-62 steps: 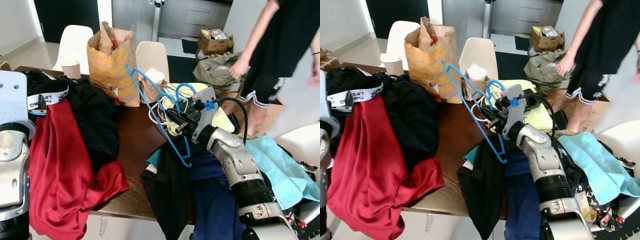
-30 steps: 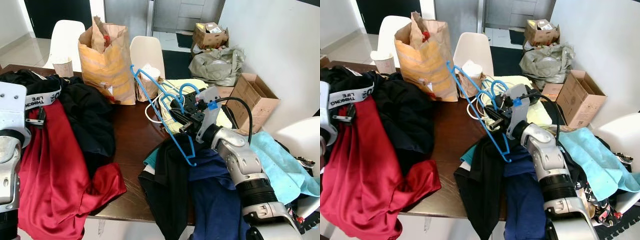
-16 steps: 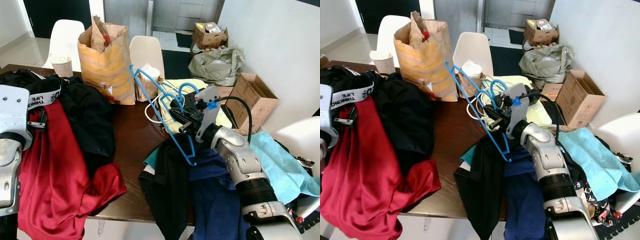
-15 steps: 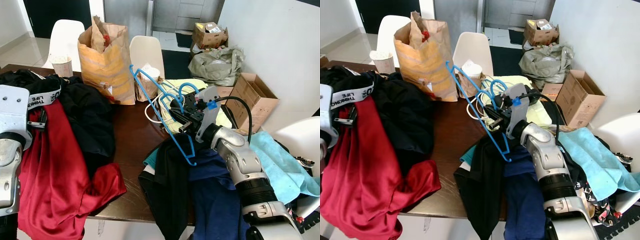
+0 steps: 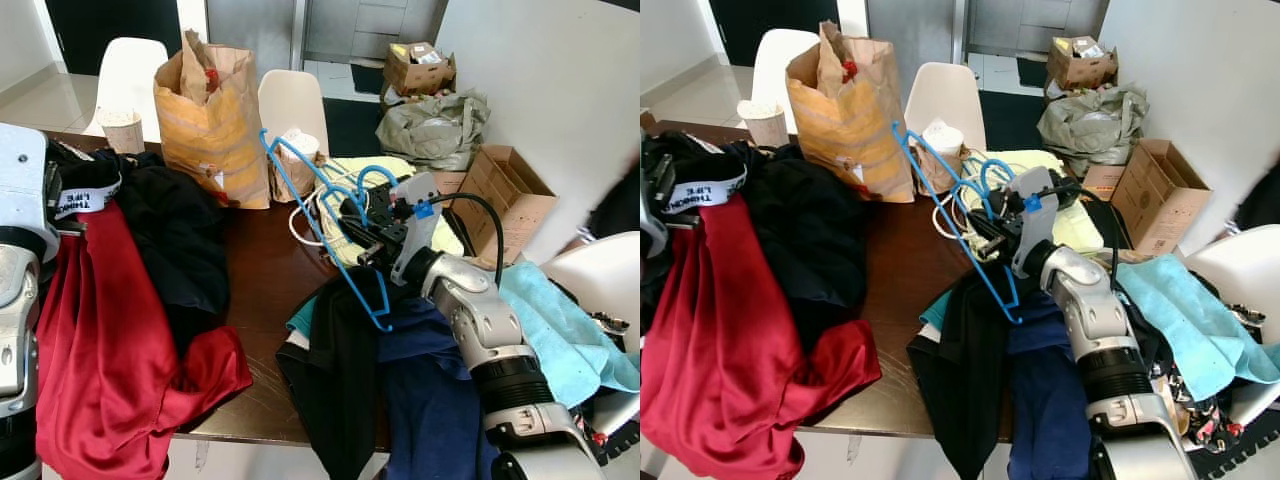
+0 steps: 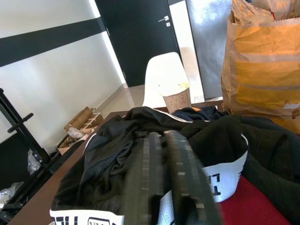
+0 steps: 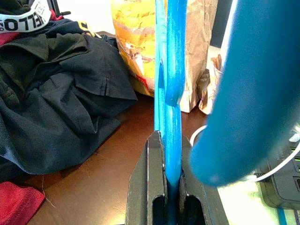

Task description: Hang hanger

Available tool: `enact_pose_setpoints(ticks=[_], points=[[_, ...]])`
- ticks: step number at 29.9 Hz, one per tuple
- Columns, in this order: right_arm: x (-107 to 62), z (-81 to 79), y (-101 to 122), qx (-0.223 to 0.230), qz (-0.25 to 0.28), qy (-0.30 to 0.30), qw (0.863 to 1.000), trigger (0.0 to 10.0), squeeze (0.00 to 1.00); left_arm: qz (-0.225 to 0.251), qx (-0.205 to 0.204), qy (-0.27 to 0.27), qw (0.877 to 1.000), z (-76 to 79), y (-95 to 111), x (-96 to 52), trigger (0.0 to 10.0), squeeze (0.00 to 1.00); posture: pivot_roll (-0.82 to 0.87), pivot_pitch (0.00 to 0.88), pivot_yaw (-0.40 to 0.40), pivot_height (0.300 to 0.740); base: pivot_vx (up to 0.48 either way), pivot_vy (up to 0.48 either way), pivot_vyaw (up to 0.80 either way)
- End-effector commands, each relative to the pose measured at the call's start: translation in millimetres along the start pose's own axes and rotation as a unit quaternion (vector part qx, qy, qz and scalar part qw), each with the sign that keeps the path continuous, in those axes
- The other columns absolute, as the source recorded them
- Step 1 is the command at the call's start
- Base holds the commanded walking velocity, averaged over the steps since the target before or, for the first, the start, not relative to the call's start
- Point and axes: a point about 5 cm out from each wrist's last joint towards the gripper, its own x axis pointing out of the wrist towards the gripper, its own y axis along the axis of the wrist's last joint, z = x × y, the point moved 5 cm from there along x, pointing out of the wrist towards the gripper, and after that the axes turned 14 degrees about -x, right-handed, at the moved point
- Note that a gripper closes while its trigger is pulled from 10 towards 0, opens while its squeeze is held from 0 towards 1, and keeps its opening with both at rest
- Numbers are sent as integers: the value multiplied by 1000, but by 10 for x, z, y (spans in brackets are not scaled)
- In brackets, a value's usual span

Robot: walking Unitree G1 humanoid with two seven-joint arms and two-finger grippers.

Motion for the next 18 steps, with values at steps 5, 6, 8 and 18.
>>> enact_pose_setpoints(ticks=[5,6,8,18], points=[[10,-10,20,-4,0,2,1000,10000,0,-17,10,-13,1000,45,-31,-6,2706,0,28,65,-88,740,0,0,0],[8,-13,15,-4,-1,2,1000,10000,0,-27,10,-12,1000,52,-71,-17,7059,0,28,66,-88,740,0,0,0],[8,-13,15,-4,-1,2,1000,10000,0,-27,10,-12,1000,52,-71,-17,7059,0,28,66,-88,740,0,0,0],[-5,-12,-3,-5,-4,2,1000,10000,0,-30,-2,27,999,-59,-44,-65,10000,1000,31,71,-90,740,0,0,0]])
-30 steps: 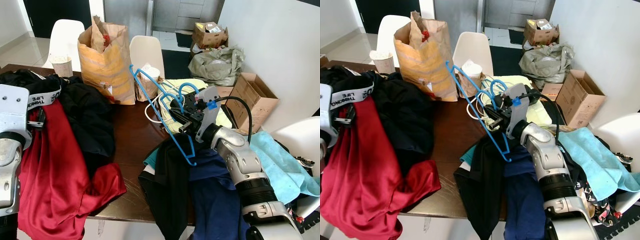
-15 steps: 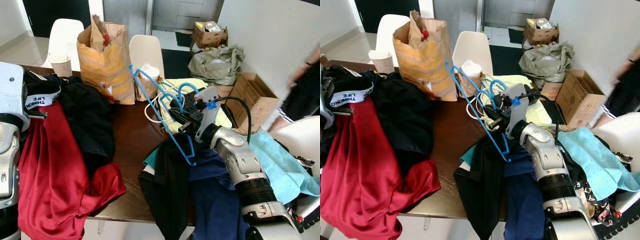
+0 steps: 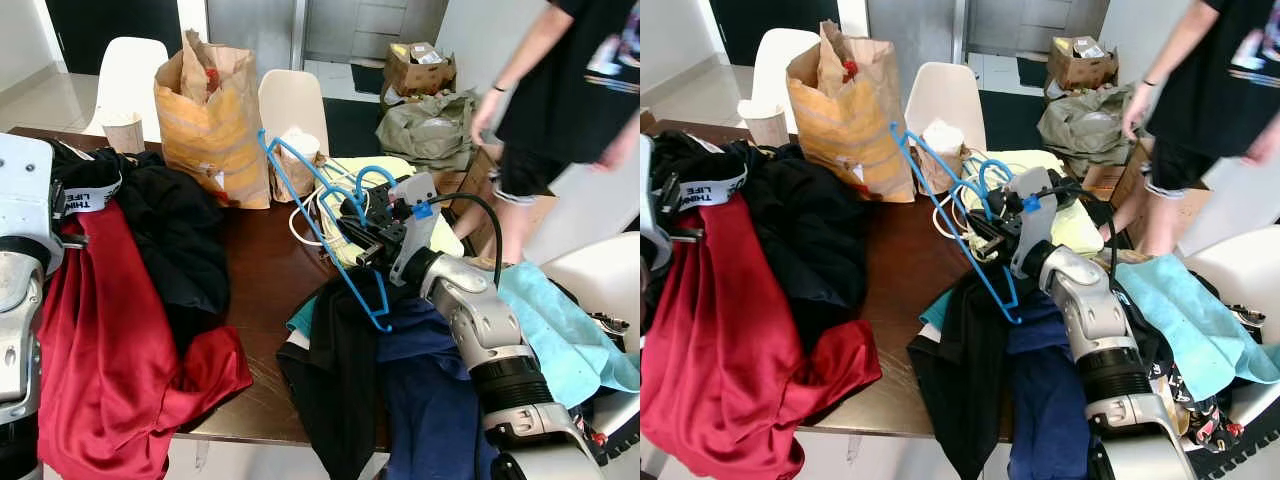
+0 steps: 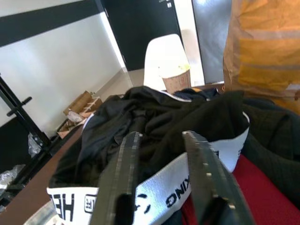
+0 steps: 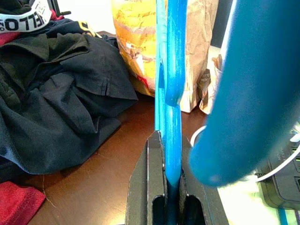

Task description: Hang hanger

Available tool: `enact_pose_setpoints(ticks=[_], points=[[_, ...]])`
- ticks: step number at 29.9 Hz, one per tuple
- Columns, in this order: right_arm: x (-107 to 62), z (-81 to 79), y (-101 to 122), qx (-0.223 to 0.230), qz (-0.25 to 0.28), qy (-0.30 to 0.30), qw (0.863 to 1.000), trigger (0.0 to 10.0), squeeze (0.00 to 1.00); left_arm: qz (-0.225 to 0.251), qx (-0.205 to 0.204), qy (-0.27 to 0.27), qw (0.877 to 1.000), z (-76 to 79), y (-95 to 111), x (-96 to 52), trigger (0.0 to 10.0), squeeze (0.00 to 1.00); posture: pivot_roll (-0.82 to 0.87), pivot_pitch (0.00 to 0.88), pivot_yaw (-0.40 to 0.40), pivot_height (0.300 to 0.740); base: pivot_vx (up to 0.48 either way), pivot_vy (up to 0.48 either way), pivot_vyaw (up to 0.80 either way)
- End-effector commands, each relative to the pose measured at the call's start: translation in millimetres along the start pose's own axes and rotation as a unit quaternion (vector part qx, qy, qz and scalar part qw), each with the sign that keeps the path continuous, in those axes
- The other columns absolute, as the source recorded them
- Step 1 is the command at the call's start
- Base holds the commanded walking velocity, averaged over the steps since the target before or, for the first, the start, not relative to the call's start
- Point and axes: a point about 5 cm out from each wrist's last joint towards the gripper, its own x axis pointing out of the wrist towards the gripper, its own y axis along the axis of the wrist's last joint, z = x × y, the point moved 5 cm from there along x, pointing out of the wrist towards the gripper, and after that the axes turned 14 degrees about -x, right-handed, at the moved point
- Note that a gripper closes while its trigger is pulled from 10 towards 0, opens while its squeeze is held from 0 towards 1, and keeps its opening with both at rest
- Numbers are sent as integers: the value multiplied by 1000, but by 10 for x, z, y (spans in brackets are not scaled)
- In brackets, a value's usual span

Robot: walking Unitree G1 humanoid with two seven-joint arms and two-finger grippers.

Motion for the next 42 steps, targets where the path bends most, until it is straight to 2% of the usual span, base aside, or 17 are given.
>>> enact_pose_setpoints(ticks=[1,4,10,11,12,13,15,18,24,32,33,34,36,37,38,41,42], points=[[-7,-8,-1,-5,-4,1,1000,10000,0,6,-2,13,1000,-45,40,-17,10000,1000,31,71,-90,740,0,0,0],[-4,-17,-5,-5,-4,3,1000,10000,0,21,4,25,999,-81,118,-18,10000,1000,31,72,-90,740,0,0,0],[-4,-23,-9,-6,-5,4,1000,10000,0,11,1,26,1000,-75,79,-12,10000,1000,29,74,-92,740,0,0,0],[-7,-20,-9,-7,-6,4,1000,10000,0,-2,-6,21,1000,-52,26,-5,10000,318,25,74,-91,740,0,0,0],[-7,-20,-9,-7,-6,4,1000,10000,0,-2,-6,21,1000,-52,26,-5,10000,318,25,74,-91,740,0,0,0],[-14,-10,-5,-7,-6,3,1000,10000,0,-30,-11,15,999,-35,-92,17,10000,0,22,73,-91,740,0,0,0],[-14,-10,-5,-7,-6,3,1000,10000,0,-30,-11,15,999,-35,-92,17,10000,0,22,73,-91,740,0,0,0],[-23,4,11,-8,-5,2,1000,10000,0,-71,-16,3,997,-4,-282,65,10000,0,14,74,-91,740,0,0,0],[-49,31,24,-12,-6,-2,1000,10000,0,-98,-14,-12,995,43,-399,106,10000,0,3,73,-90,740,0,0,0],[-56,39,25,-15,-7,-3,1000,10000,0,-104,-18,-23,994,113,-415,103,10000,0,1,74,-94,740,0,0,0],[-54,35,21,-16,-8,-2,1000,10000,0,-103,-20,-26,994,126,-405,101,9137,0,1,74,-94,740,0,0,0],[-52,32,18,-15,-8,-2,1000,10000,0,-103,-21,-29,994,138,-394,103,6706,0,4,71,-96,740,0,0,0],[-52,32,18,-15,-8,-2,1000,10000,0,-103,-21,-29,994,138,-394,103,6706,0,4,71,-96,740,0,0,0],[-49,29,17,-14,-8,-2,1000,10000,0,-102,-21,-32,994,146,-383,106,5608,0,5,71,-96,740,0,0,0],[-45,20,15,-14,-8,-1,1000,10000,0,-96,-22,-36,995,164,-352,111,3490,0,5,70,-95,740,0,0,0],[-40,12,13,-13,-8,0,1000,10000,0,-88,-22,-41,995,186,-316,117,2902,0,7,68,-94,740,0,0,0],[-39,3,10,-12,-8,1,1000,10000,0,-77,-21,-47,996,215,-263,122,1569,0,6,67,-93,740,0,0,0]])
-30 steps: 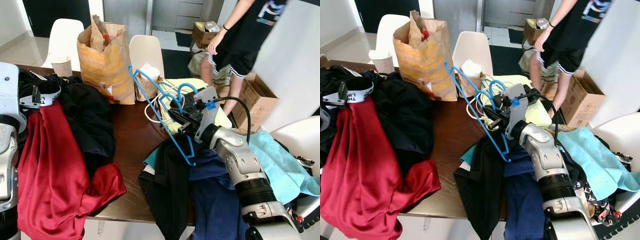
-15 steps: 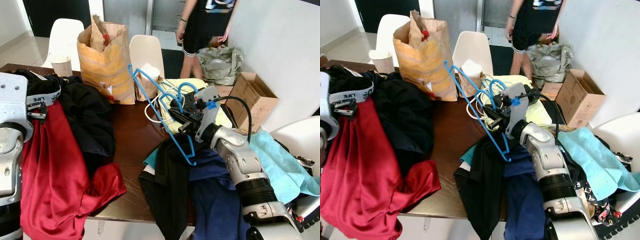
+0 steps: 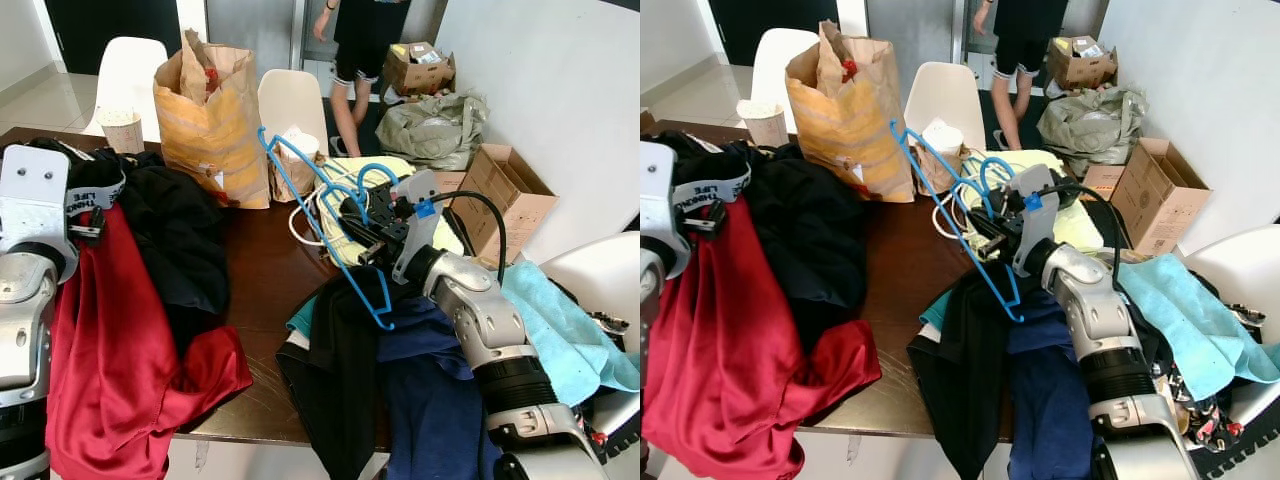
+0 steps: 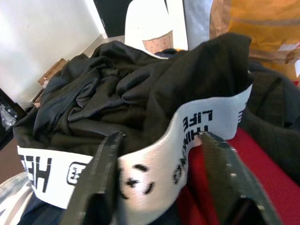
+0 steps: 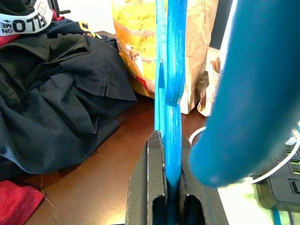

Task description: Hang hanger

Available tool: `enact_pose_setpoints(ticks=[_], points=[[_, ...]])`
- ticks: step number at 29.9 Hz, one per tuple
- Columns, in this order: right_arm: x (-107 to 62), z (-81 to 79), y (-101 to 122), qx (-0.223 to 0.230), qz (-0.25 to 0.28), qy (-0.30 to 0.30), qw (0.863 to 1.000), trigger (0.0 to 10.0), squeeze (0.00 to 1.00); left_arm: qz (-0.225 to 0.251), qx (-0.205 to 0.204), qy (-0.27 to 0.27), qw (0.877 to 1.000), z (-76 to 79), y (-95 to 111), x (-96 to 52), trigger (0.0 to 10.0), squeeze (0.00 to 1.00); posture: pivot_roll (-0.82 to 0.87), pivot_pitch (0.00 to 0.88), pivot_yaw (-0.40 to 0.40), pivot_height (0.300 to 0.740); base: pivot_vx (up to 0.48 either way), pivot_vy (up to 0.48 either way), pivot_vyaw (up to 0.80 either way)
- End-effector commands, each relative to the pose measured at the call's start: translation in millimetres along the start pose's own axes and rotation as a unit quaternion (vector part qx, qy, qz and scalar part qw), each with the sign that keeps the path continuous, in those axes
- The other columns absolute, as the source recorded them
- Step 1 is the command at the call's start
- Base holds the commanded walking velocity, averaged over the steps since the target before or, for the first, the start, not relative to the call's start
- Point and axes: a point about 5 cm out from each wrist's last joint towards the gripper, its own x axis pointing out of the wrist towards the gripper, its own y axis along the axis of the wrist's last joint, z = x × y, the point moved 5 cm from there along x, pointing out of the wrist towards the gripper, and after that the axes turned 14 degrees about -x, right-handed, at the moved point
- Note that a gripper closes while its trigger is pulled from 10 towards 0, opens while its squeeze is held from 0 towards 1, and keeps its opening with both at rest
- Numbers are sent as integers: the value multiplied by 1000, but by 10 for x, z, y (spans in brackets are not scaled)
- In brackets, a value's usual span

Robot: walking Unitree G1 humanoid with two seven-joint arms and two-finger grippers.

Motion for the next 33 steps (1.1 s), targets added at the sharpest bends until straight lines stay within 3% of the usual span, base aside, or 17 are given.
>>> enact_pose_setpoints(ticks=[1,2,3,7,10,11,12,13,14,16,17,19,24,26,27,28,33], points=[[-19,-13,-34,-3,-9,0,1000,10000,0,9,2,-20,1000,102,55,-1,1569,0,6,67,-93,740,0,0,0],[-19,-13,-34,-3,-9,0,1000,10000,0,9,2,-20,1000,102,55,-1,1569,0,6,67,-93,740,0,0,0],[-18,-20,-36,-3,-9,1,1000,10000,0,22,5,-26,999,129,115,-4,549,0,6,63,-92,740,0,0,0],[-19,-25,-36,-2,-8,2,1000,10000,0,35,7,-31,999,153,186,-8,588,0,7,64,-90,740,0,0,0],[-19,-27,-36,-2,-8,2,1000,10000,0,54,10,-37,998,189,288,-16,902,0,9,63,-88,740,0,0,0],[-19,-31,-35,-1,-7,2,1000,10000,0,72,14,-44,996,225,387,-30,2235,0,9,63,-87,740,0,0,0],[-19,-31,-35,-1,-7,2,1000,10000,0,72,14,-44,996,225,387,-30,2235,0,9,63,-87,740,0,0,0],[-17,-43,-36,0,-7,3,1000,10000,0,109,22,-52,992,247,584,-65,3843,0,7,64,-85,740,0,0,0],[-17,-43,-36,0,-7,3,1000,10000,0,109,22,-52,992,247,584,-65,3843,0,7,64,-85,740,0,0,0],[-17,-66,-43,2,-7,5,1000,10000,0,209,24,-46,977,171,1158,-193,4078,0,14,65,-86,740,0,0,0],[-17,-66,-43,2,-7,5,1000,10000,0,209,24,-46,977,171,1158,-193,4078,0,14,65,-86,740,0,0,0],[-18,-70,-52,3,-7,5,1000,10000,0,286,12,-46,957,109,1607,-356,4196,0,19,66,-85,740,0,0,0],[-7,-70,-53,5,-7,4,1000,10000,0,344,-16,-65,937,111,1957,-531,3765,0,28,65,-84,740,0,0,0],[1,-72,-53,5,-6,4,1000,10000,0,366,-39,-94,925,163,2107,-623,4627,0,34,64,-85,740,0,0,0],[12,-75,-54,6,-6,3,1000,10000,0,387,-43,-129,912,258,2239,-724,8471,0,39,62,-84,740,0,0,0],[22,-78,-54,6,-5,3,1000,10000,0,397,-50,-165,901,365,2315,-798,10000,0,43,61,-83,740,0,0,0],[39,-75,-52,7,-4,2,1000,10000,0,400,-63,-216,889,531,2351,-877,10000,0,45,58,-81,740,0,0,0]])
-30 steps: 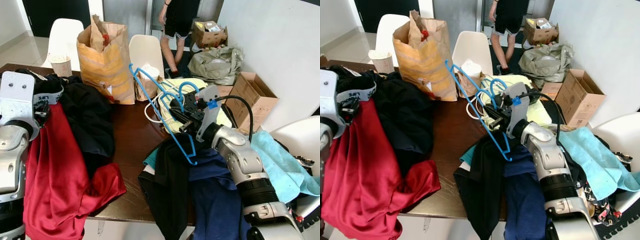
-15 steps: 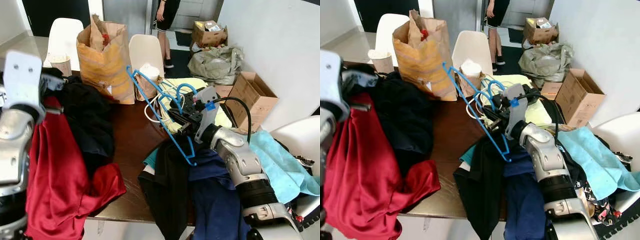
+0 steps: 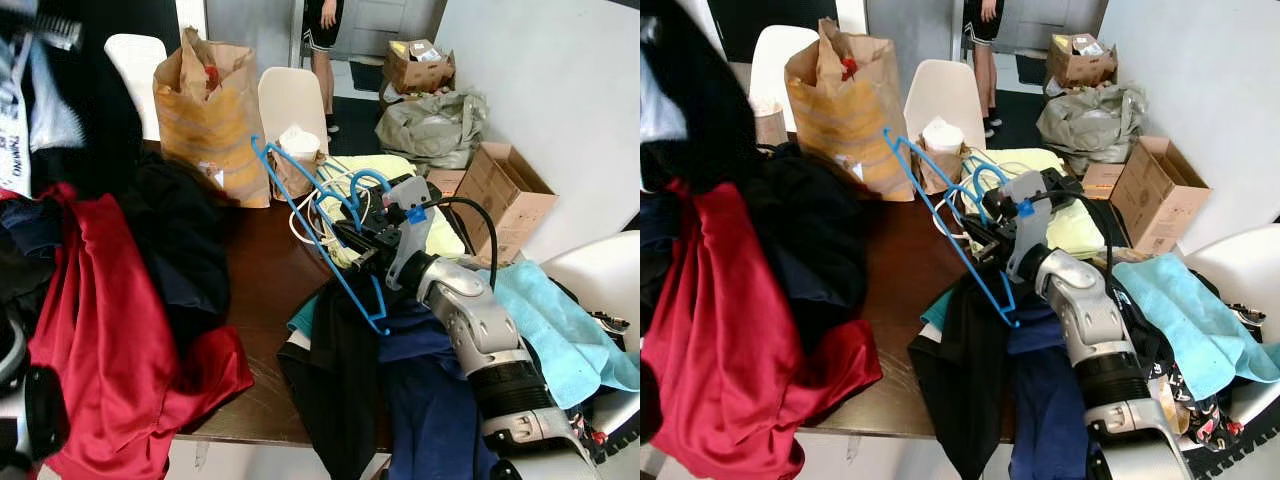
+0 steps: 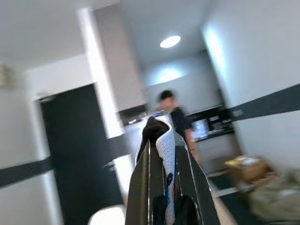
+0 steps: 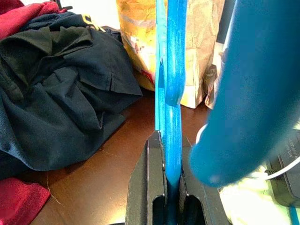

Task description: Hang hanger

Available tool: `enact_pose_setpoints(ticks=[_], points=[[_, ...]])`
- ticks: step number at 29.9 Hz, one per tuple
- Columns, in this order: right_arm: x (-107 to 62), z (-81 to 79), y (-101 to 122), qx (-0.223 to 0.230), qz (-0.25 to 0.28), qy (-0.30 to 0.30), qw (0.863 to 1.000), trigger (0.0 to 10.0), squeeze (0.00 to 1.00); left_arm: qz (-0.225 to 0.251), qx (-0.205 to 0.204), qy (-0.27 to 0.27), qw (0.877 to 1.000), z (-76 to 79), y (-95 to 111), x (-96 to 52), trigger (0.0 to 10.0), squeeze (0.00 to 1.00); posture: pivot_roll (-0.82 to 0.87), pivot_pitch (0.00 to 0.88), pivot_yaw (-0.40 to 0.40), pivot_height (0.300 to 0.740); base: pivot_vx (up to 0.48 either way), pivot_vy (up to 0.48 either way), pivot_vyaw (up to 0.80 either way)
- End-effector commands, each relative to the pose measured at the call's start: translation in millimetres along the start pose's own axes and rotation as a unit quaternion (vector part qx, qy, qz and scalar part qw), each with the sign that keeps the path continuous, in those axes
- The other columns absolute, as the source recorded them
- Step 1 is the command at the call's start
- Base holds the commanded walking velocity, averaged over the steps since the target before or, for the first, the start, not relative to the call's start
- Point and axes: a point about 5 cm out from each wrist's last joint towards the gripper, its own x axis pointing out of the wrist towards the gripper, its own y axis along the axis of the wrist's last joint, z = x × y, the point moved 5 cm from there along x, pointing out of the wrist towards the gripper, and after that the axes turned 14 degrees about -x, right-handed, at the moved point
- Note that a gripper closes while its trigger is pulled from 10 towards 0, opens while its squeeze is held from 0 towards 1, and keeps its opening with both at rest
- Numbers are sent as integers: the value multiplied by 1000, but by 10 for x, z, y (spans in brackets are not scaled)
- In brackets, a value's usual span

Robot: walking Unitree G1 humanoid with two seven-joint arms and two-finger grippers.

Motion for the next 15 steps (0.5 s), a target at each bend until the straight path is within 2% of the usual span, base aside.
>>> enact_pose_setpoints(ticks=[1,2,3,5,6,13,14,15], points=[[6,28,7,-2,3,-7,1000,10000,0,-15,-35,-33,999,148,-69,-3,10000,0,49,56,-80,740,0,0,0],[12,27,10,-2,3,-7,1000,10000,0,-23,-55,-48,997,214,-107,-16,10000,0,49,56,-80,740,0,0,0],[12,27,10,-2,3,-7,1000,10000,0,-23,-55,-48,997,214,-107,-16,10000,0,49,56,-80,740,0,0,0],[18,26,17,-1,5,-7,1000,10000,0,-52,-87,-87,991,380,-219,-62,10000,0,52,55,-79,740,0,0,0],[21,26,21,-1,6,-8,1000,10000,0,-68,-90,-101,988,435,-274,-84,10000,0,53,55,-79,740,-307,0,0],[25,15,86,22,26,2,999,10000,0,-113,-105,-140,978,586,-442,-173,10000,0,55,54,-78,740,-335,0,0],[7,-38,163,46,48,28,997,10000,0,-118,-107,-143,977,601,-460,-185,10000,0,56,53,-78,740,-311,0,0],[7,-38,163,46,48,28,997,10000,0,-118,-107,-143,977,601,-460,-185,10000,0,56,53,-78,740,-311,0,0]])
